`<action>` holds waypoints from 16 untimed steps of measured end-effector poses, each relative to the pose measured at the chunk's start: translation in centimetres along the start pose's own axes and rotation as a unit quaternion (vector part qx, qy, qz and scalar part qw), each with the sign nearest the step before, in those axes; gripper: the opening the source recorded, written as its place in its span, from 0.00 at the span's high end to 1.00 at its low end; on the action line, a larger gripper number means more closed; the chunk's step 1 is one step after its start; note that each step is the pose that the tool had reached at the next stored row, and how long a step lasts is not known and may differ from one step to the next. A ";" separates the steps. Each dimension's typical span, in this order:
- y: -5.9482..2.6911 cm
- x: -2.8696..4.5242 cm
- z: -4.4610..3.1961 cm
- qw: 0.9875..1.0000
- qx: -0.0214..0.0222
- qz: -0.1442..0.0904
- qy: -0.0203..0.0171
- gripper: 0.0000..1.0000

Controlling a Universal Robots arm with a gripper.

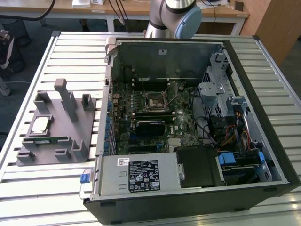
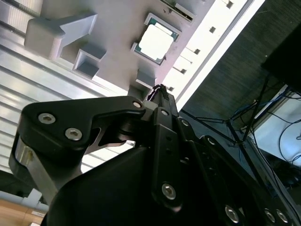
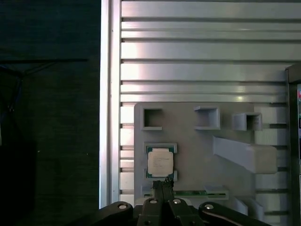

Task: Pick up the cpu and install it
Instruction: 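Pick up the cpu and move it towards the insertion slot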

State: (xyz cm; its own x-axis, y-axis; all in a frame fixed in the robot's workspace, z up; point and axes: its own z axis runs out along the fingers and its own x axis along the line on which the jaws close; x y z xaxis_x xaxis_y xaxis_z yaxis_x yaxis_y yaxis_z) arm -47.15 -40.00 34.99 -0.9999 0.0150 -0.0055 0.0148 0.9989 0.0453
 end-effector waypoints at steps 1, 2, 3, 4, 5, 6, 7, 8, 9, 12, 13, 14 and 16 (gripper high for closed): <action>-0.05 0.00 0.14 1.000 0.000 -0.001 0.002 0.89; -0.07 0.00 0.27 1.000 0.000 -0.004 0.004 0.89; -0.09 0.00 0.42 1.000 0.000 -0.007 0.006 0.89; -0.12 0.00 0.59 1.000 0.000 -0.009 0.008 0.89; -0.18 0.00 0.76 1.000 0.000 -0.011 0.008 0.89; -0.24 0.00 0.95 1.000 0.000 -0.012 0.008 0.89; -0.31 0.00 1.11 1.000 0.000 -0.012 0.008 0.89; -0.35 0.00 1.25 1.000 0.000 -0.012 0.009 0.89; -0.39 0.00 1.40 1.000 0.000 -0.012 0.008 0.89; -0.46 0.01 1.90 1.000 0.000 -0.012 0.008 0.77; -0.47 0.01 2.08 1.000 0.000 -0.012 0.008 0.71; -0.48 0.01 2.26 1.000 0.000 -0.013 0.009 0.65; -0.50 0.01 2.63 1.000 0.000 -0.013 0.008 0.59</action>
State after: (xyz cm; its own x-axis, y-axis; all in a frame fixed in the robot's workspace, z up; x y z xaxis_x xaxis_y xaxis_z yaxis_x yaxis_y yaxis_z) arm -47.15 -40.37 32.34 -0.9999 -0.0115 0.0103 -0.0110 0.9989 0.0451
